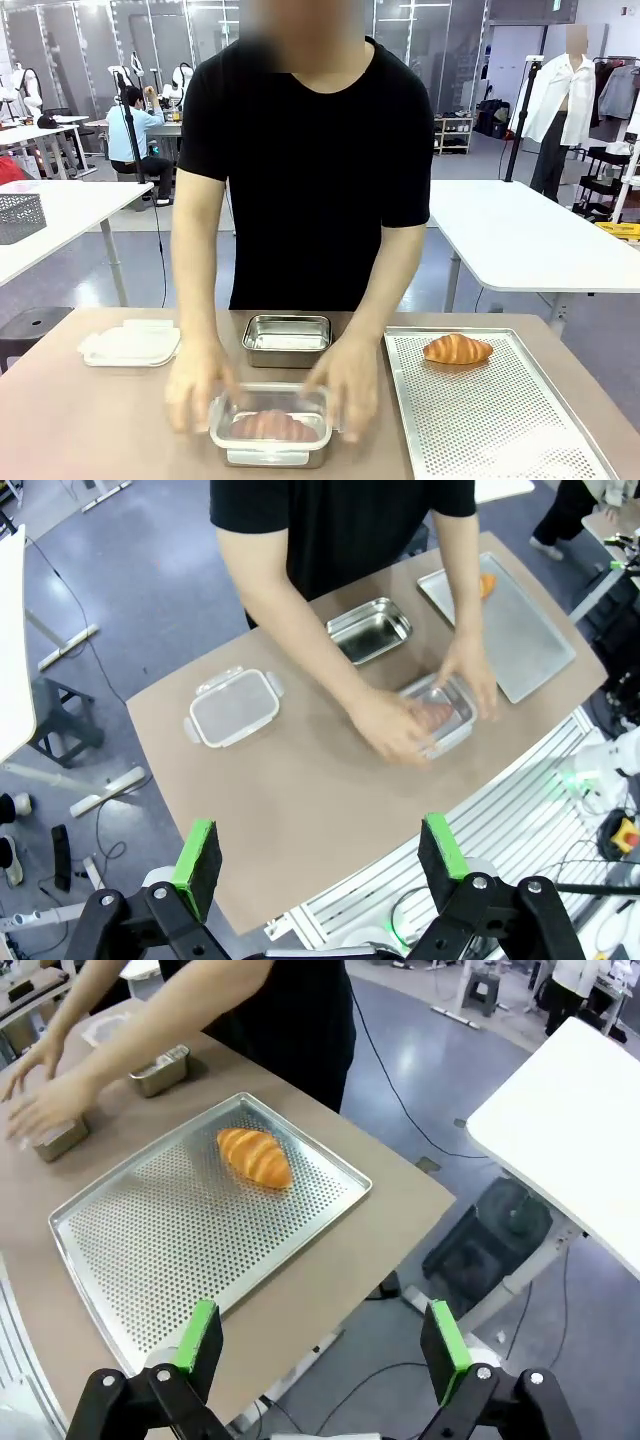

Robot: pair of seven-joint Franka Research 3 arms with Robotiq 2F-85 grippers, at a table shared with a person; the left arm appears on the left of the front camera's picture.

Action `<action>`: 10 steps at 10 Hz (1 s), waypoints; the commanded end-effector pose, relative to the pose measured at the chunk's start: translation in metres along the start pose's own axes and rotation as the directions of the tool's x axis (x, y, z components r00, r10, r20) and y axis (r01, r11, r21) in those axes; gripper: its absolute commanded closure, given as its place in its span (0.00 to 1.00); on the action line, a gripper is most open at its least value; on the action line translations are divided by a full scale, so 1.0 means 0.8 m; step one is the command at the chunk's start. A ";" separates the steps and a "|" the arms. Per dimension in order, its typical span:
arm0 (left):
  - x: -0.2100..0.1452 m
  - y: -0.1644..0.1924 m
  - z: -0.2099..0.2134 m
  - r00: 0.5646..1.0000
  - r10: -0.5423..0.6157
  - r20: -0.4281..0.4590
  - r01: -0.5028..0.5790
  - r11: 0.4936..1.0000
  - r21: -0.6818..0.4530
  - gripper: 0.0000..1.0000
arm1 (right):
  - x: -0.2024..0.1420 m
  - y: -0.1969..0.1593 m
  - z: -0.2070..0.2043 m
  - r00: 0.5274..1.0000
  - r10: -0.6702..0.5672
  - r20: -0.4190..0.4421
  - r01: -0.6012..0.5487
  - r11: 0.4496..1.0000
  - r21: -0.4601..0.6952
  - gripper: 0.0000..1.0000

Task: Place the bread into the airtight container.
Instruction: Pick up a Butter Roll and place it into an empty Airtight Container.

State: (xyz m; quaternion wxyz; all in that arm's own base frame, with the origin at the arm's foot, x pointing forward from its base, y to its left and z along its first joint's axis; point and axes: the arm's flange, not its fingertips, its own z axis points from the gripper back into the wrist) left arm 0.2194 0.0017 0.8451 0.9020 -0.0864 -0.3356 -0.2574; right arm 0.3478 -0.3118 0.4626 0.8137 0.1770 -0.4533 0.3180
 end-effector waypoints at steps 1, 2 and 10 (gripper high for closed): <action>0.002 0.000 0.002 1.000 -0.009 -0.003 0.009 1.000 -0.003 0.00 | 0.003 0.003 0.006 0.999 0.025 0.020 -0.025 1.000 -0.015 0.00; 0.002 0.000 0.002 1.000 -0.009 -0.003 0.009 1.000 -0.003 0.00 | 0.003 0.003 0.006 0.999 0.025 0.020 -0.025 1.000 -0.015 0.00; 0.002 0.000 0.002 1.000 -0.009 -0.003 0.009 1.000 -0.003 0.00 | 0.003 0.003 0.006 0.999 0.025 0.020 -0.025 1.000 -0.015 0.00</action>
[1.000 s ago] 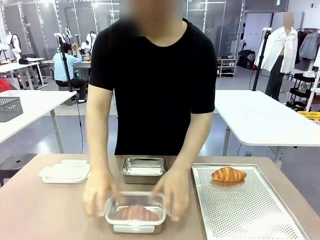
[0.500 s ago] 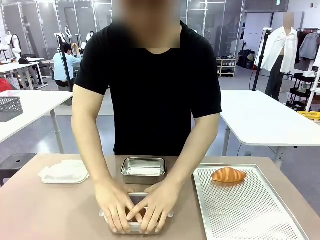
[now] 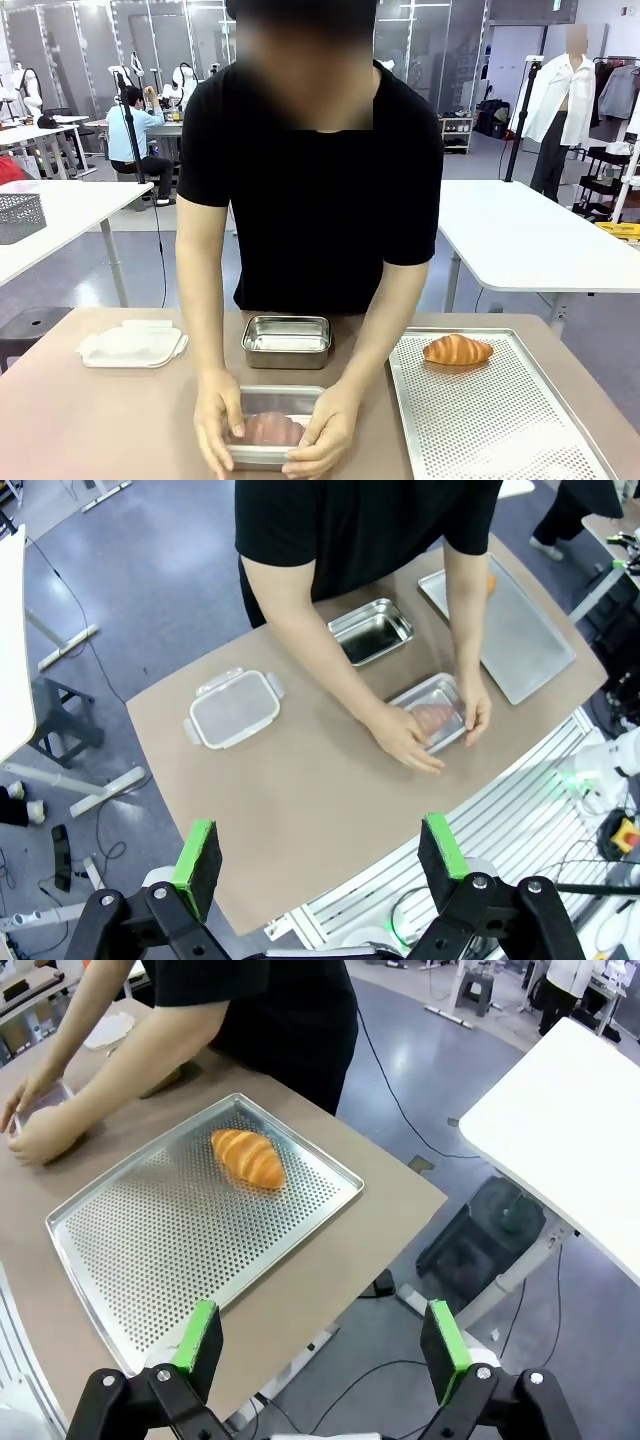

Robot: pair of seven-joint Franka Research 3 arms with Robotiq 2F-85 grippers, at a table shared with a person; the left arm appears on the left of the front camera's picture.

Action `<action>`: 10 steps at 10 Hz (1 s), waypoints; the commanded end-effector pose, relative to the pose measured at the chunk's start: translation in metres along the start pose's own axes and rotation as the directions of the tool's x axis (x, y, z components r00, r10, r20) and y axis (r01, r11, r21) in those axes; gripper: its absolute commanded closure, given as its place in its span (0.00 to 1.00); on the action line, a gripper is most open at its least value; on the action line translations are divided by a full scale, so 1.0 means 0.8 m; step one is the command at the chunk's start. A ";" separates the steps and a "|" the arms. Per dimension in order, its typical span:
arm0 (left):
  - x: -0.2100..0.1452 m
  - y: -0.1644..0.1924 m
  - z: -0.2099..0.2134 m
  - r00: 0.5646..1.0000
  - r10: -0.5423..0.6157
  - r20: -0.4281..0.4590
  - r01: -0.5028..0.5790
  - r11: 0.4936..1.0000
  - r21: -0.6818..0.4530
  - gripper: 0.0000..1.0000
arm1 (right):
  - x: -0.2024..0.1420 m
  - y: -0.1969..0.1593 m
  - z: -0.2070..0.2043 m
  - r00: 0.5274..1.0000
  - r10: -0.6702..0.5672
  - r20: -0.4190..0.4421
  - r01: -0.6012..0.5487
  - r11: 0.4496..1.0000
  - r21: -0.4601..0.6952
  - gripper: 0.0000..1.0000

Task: Place the bread into the airtight container.
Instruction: Pick up a Butter Roll and place it into an empty Airtight Container.

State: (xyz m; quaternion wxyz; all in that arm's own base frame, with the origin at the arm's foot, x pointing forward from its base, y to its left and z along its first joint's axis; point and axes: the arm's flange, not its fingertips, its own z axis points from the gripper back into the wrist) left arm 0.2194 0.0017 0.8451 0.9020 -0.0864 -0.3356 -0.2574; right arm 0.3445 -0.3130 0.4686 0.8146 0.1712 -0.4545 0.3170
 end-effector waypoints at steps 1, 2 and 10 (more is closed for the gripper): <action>0.002 0.000 0.002 1.000 -0.009 -0.003 0.009 1.000 -0.003 0.00 | -0.002 0.001 -0.001 1.000 0.022 0.023 -0.022 1.000 -0.003 0.00; 0.002 0.000 0.002 1.000 -0.009 -0.003 0.009 1.000 -0.003 0.00 | -0.002 0.001 -0.001 1.000 0.022 0.023 -0.022 1.000 -0.003 0.00; 0.002 0.000 0.002 1.000 -0.009 -0.003 0.009 1.000 -0.003 0.00 | -0.002 0.001 -0.001 1.000 0.022 0.023 -0.022 1.000 -0.003 0.00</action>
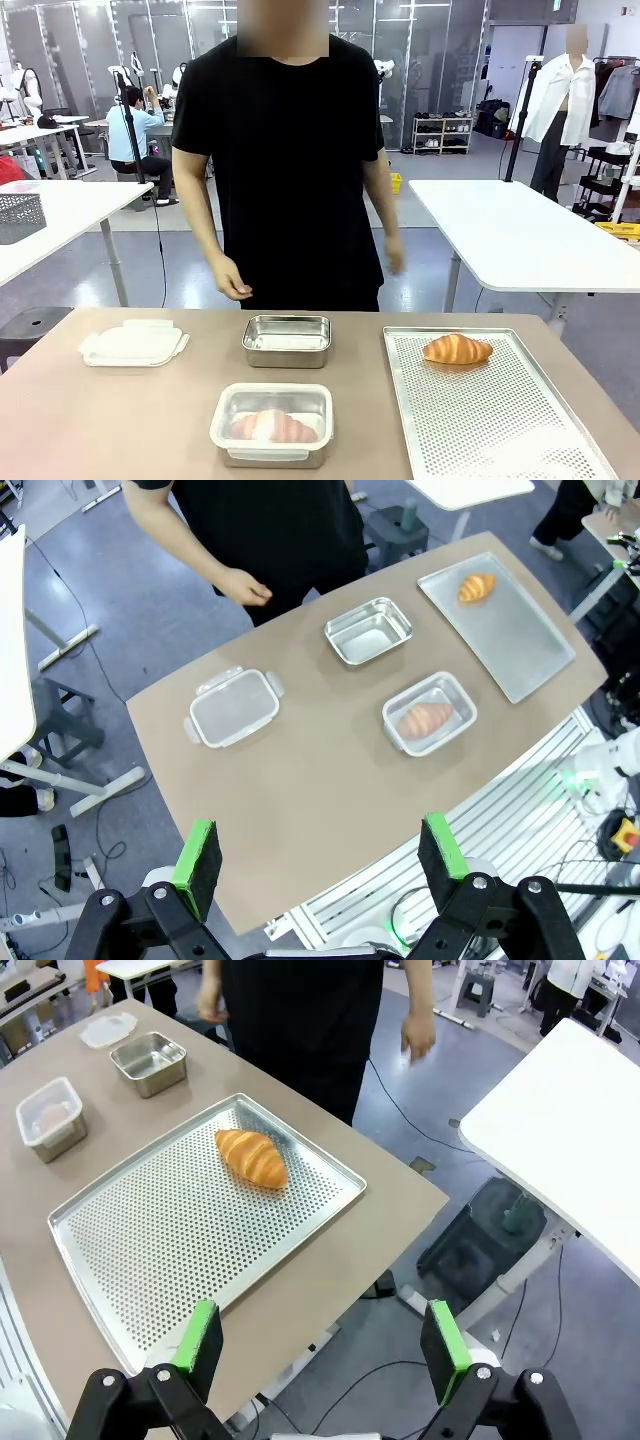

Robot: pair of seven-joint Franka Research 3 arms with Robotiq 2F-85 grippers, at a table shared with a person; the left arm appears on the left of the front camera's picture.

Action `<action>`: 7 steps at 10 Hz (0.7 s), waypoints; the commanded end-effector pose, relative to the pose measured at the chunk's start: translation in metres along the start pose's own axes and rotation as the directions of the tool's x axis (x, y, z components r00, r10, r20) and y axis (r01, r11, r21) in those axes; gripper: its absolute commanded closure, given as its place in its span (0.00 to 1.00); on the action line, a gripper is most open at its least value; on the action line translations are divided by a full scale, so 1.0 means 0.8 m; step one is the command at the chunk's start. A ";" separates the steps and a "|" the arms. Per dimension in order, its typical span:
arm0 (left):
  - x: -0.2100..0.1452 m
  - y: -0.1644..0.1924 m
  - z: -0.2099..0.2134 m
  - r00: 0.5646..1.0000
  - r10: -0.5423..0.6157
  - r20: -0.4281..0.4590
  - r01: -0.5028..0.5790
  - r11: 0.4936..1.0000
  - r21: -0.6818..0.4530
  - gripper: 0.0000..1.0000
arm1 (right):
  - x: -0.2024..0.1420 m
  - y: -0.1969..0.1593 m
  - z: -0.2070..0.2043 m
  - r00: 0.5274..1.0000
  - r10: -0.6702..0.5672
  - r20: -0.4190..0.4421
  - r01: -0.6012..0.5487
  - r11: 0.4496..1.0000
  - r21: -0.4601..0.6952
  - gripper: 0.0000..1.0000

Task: Place the bread into the airtight container.
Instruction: Pick up a Butter Roll and place it into an empty Airtight Container.

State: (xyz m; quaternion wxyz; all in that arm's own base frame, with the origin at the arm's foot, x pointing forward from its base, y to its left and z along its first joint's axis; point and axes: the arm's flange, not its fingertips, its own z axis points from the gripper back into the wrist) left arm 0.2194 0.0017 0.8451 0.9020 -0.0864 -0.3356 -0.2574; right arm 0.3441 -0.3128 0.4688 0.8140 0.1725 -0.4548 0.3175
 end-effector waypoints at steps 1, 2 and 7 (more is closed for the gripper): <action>0.002 0.000 0.002 1.000 -0.009 -0.003 0.009 1.000 -0.003 0.00 | -0.002 0.001 -0.002 1.000 0.022 0.021 -0.022 1.000 -0.006 0.00; 0.002 0.000 0.002 1.000 -0.009 -0.003 0.009 1.000 -0.003 0.00 | -0.002 0.001 -0.002 1.000 0.022 0.021 -0.022 1.000 -0.006 0.00; 0.002 0.000 0.002 1.000 -0.009 -0.003 0.009 1.000 -0.003 0.00 | 0.110 0.039 -0.036 0.892 0.444 -0.091 -0.420 0.885 0.200 0.00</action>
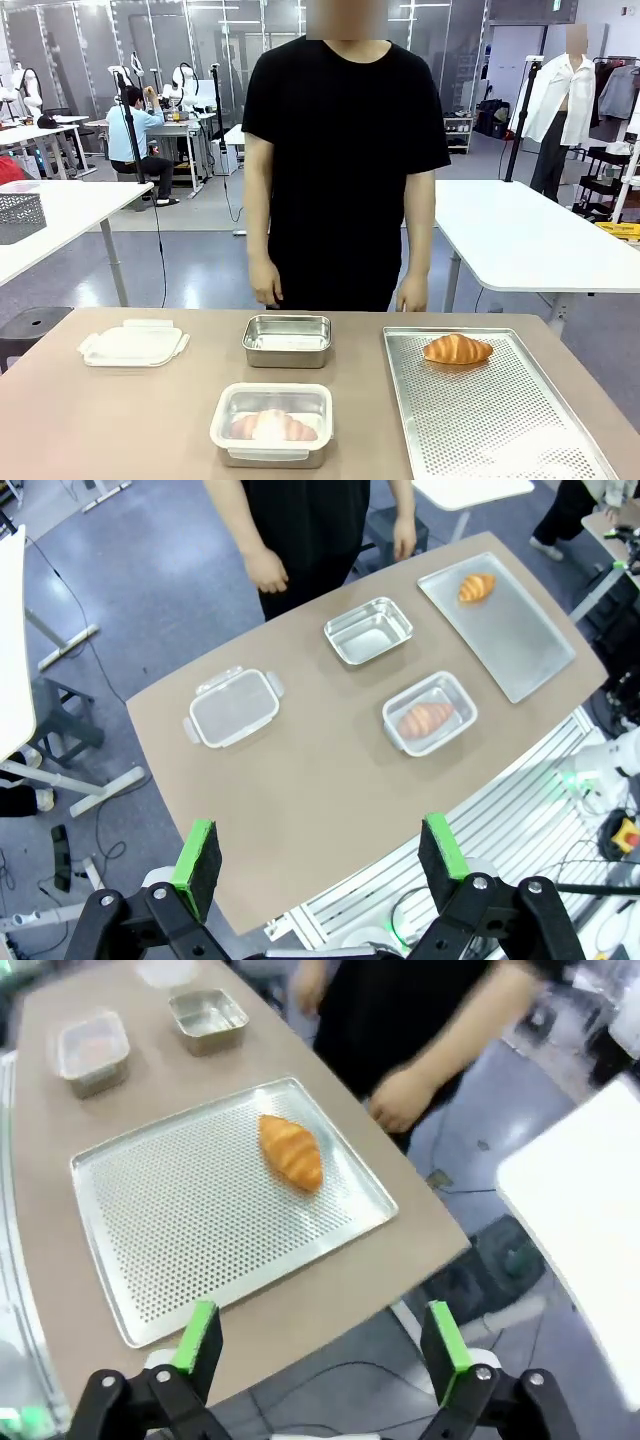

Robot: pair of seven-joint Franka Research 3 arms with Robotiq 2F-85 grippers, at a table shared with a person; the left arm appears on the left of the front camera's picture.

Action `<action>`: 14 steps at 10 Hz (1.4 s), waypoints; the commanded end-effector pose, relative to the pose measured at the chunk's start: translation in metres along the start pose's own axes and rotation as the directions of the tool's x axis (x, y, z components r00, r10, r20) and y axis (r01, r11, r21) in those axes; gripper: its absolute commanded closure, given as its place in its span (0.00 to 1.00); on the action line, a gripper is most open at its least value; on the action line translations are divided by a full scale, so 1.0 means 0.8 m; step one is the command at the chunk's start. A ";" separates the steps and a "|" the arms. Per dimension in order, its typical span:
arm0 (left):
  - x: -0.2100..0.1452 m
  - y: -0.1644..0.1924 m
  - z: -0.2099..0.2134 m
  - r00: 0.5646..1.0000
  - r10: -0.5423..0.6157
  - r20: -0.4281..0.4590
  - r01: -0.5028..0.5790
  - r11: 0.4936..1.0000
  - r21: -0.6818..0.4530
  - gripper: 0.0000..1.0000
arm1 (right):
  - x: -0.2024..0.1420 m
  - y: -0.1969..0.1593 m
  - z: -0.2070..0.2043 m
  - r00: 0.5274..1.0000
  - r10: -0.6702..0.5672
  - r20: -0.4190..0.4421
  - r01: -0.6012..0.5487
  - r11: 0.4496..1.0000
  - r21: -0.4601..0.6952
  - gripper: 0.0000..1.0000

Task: Place the bread into the airtight container.
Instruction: Pick up a Butter Roll and place it into an empty Airtight Container.

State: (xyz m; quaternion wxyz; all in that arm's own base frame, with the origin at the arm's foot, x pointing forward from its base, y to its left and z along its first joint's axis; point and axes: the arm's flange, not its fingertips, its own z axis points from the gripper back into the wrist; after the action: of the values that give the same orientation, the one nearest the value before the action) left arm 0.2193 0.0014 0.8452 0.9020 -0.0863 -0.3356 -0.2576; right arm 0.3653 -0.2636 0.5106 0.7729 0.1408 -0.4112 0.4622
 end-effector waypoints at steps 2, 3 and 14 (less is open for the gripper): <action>0.001 0.000 0.002 1.000 -0.009 -0.003 0.009 1.000 -0.003 0.00 | 0.109 -0.009 -0.065 0.929 0.340 -0.144 -0.313 0.932 0.184 0.00; 0.001 0.000 0.002 1.000 -0.009 -0.003 0.009 1.000 -0.003 0.00 | 0.136 -0.005 -0.096 0.892 0.403 -0.204 -0.354 0.904 0.238 0.00; 0.001 0.000 0.002 1.000 -0.009 -0.003 0.009 1.000 -0.003 0.00 | 0.191 0.021 -0.427 0.751 0.493 -0.440 -0.318 0.853 0.414 0.00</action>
State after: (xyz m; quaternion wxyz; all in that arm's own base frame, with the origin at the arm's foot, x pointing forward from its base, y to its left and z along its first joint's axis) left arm 0.2196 0.0013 0.8450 0.9021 -0.0862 -0.3353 -0.2576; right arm 0.5479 0.0336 0.4151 0.6913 0.0498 -0.1327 0.7085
